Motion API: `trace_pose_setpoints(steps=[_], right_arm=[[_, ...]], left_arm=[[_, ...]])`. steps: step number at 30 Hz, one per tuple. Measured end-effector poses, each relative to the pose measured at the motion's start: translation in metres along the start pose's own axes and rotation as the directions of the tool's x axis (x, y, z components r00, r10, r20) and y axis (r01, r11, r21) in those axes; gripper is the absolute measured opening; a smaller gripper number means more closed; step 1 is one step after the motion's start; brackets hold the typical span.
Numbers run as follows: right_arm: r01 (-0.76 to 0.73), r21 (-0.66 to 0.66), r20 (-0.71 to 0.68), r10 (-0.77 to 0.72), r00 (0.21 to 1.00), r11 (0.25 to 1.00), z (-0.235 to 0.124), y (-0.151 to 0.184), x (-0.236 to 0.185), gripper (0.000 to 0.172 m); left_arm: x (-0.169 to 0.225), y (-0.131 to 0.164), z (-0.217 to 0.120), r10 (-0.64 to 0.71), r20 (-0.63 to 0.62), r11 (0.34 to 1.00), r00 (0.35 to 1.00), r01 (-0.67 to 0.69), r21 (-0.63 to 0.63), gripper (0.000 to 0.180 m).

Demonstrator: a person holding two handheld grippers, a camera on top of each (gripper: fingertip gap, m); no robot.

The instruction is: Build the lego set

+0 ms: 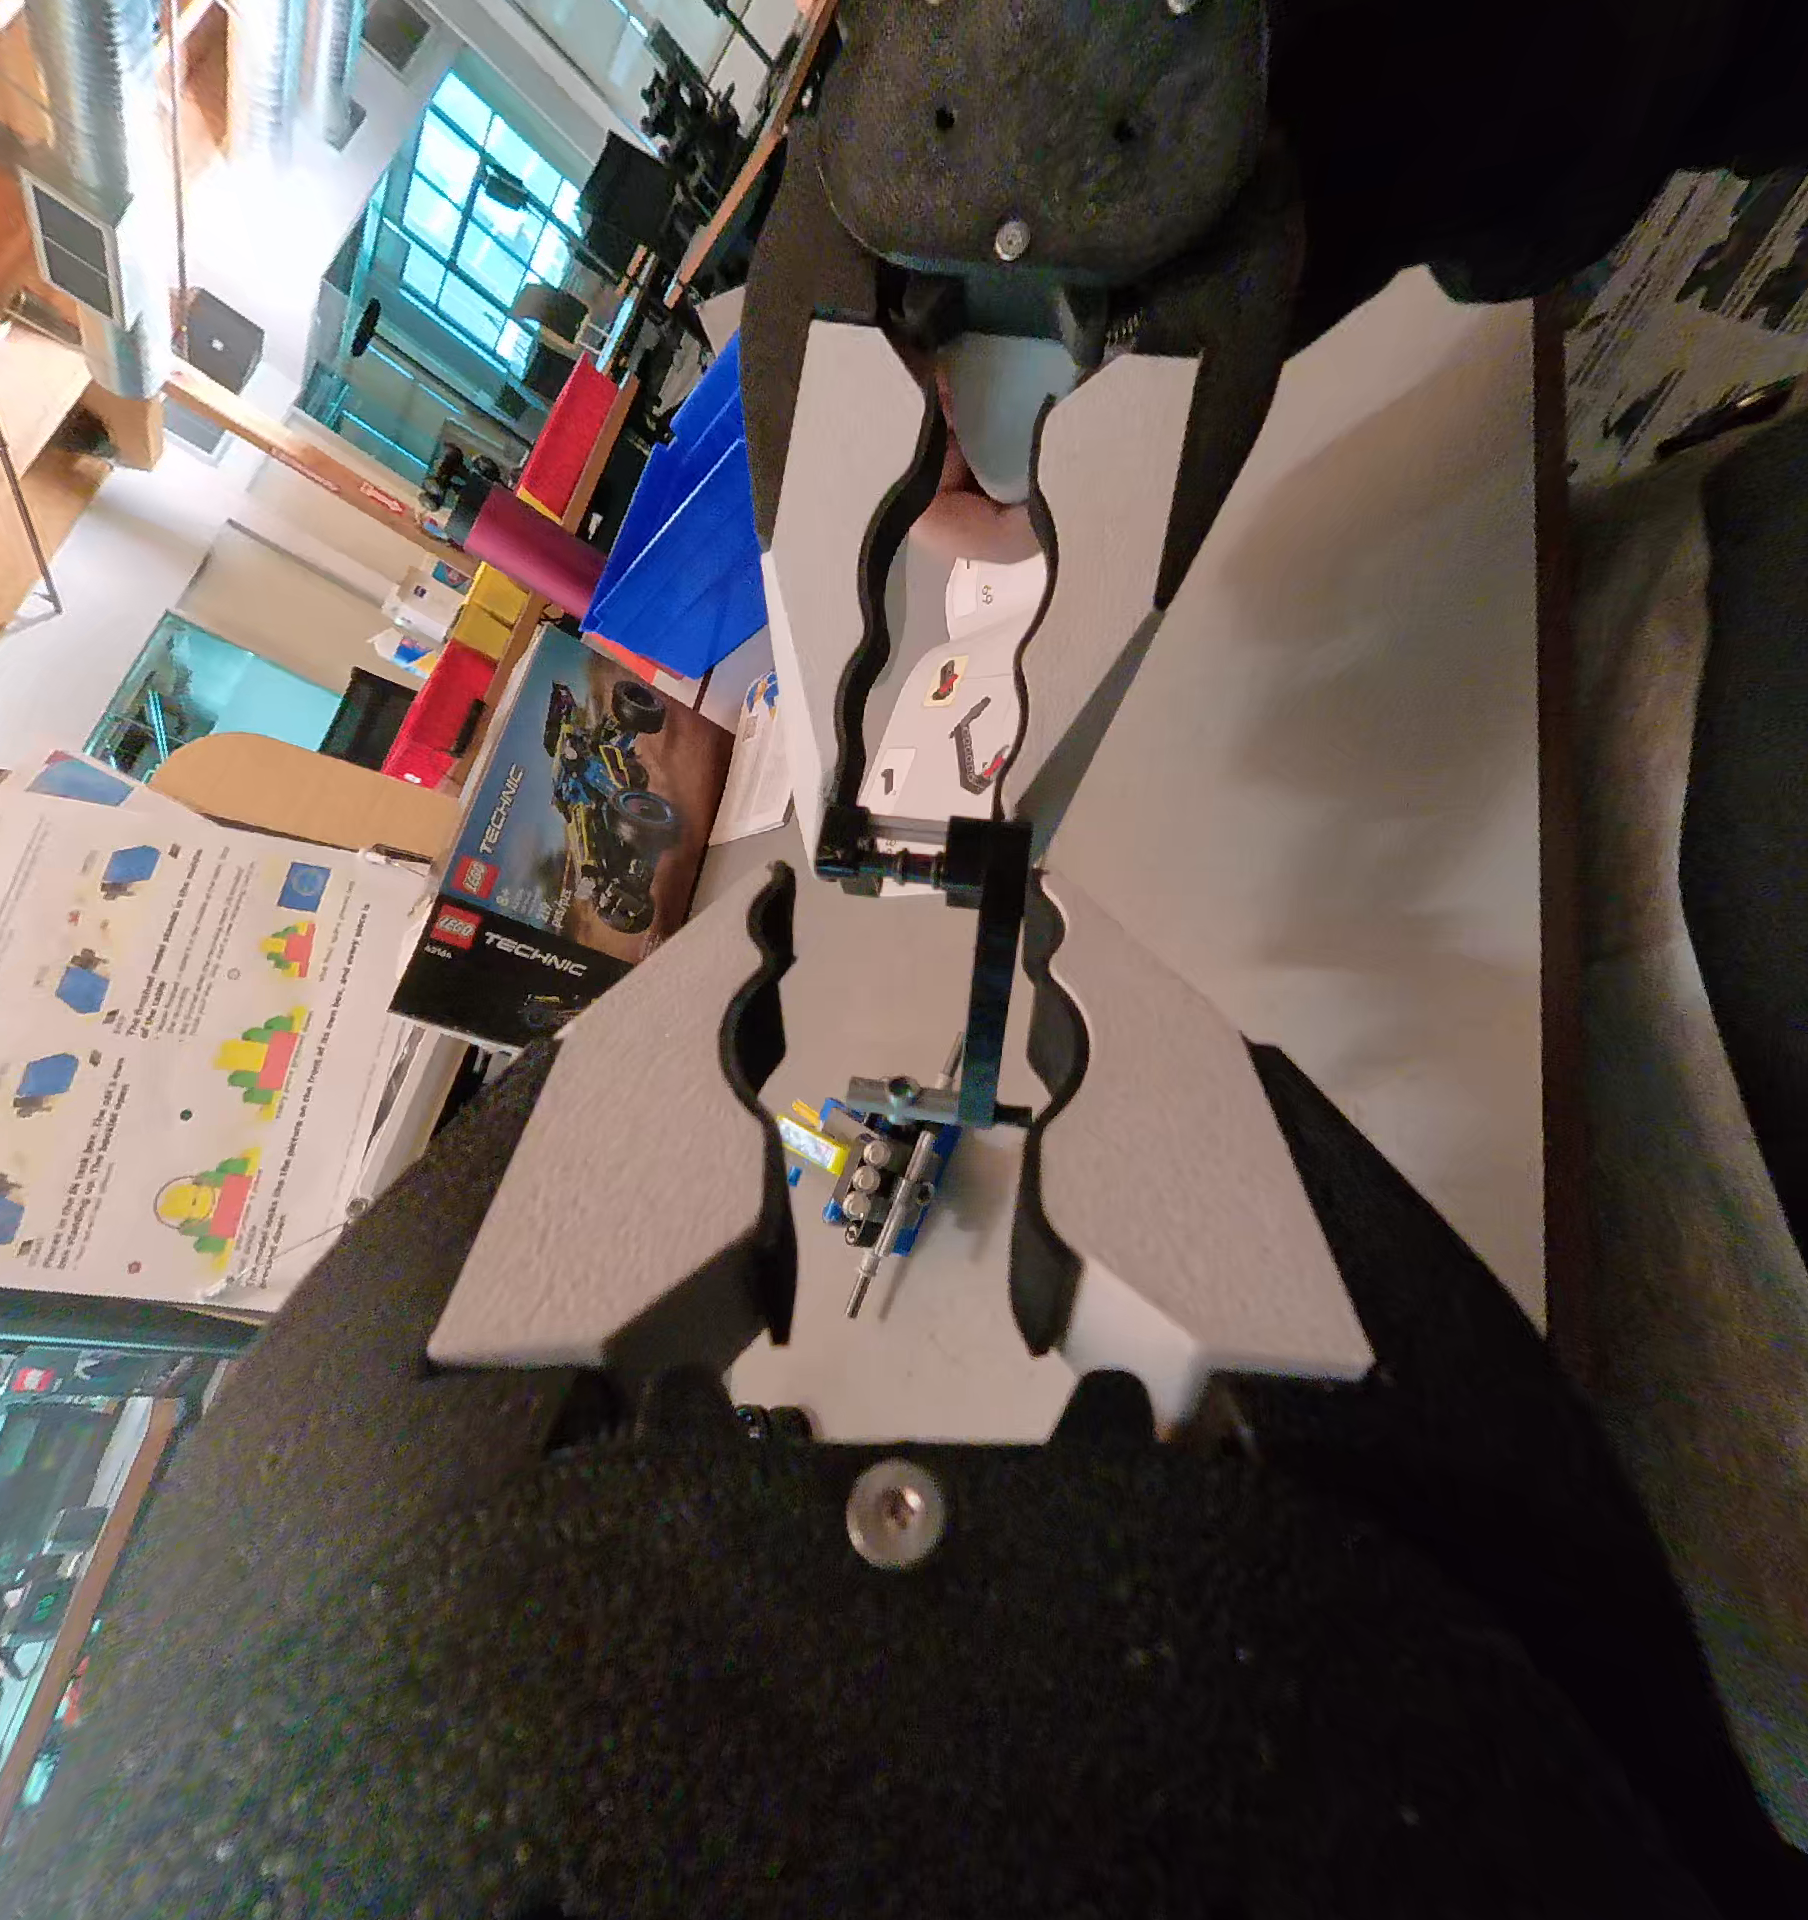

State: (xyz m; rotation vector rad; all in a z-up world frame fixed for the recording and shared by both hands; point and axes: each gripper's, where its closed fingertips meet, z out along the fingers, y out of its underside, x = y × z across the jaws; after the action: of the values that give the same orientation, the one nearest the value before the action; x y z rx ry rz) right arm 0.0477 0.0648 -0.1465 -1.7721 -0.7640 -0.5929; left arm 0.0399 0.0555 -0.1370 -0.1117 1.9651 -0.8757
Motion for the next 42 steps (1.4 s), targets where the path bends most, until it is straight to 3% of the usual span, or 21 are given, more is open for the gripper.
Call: trace_pose_setpoints(steps=[1, 9, 33, 37, 42], right_arm=[[0.016, -0.013, -0.006, -0.016, 1.0, 1.0, 0.0, 0.0, 0.001, 0.03], [0.062, -0.078, 0.004, -0.061, 0.998, 0.995, -0.001, 0.001, 0.0, 0.03], [-0.017, -0.119, 0.011, 0.018, 1.0, 0.993, 0.005, 0.01, -0.006, 0.029], [-0.027, -0.111, -0.008, 0.026, 1.0, 0.993, 0.003, 0.007, -0.001, 0.029], [0.022, -0.143, -0.001, -0.023, 1.0, 0.989, 0.003, 0.003, -0.003, 0.029]], left_arm=[[0.0, 0.0, 0.0, 0.0, 0.0, 1.0, 1.0, 0.0, -0.007, 0.041], [0.003, 0.002, 0.002, 0.047, -0.011, 0.998, 0.999, -0.047, -0.051, 0.037], [0.008, 0.012, 0.006, -0.05, -0.007, 0.996, 0.999, 0.049, -0.067, 0.036], [0.003, 0.006, 0.004, -0.006, 0.054, 0.999, 0.999, 0.008, -0.032, 0.035], [0.004, 0.001, 0.004, 0.152, 0.073, 0.987, 0.986, -0.148, -0.058, 0.04]])
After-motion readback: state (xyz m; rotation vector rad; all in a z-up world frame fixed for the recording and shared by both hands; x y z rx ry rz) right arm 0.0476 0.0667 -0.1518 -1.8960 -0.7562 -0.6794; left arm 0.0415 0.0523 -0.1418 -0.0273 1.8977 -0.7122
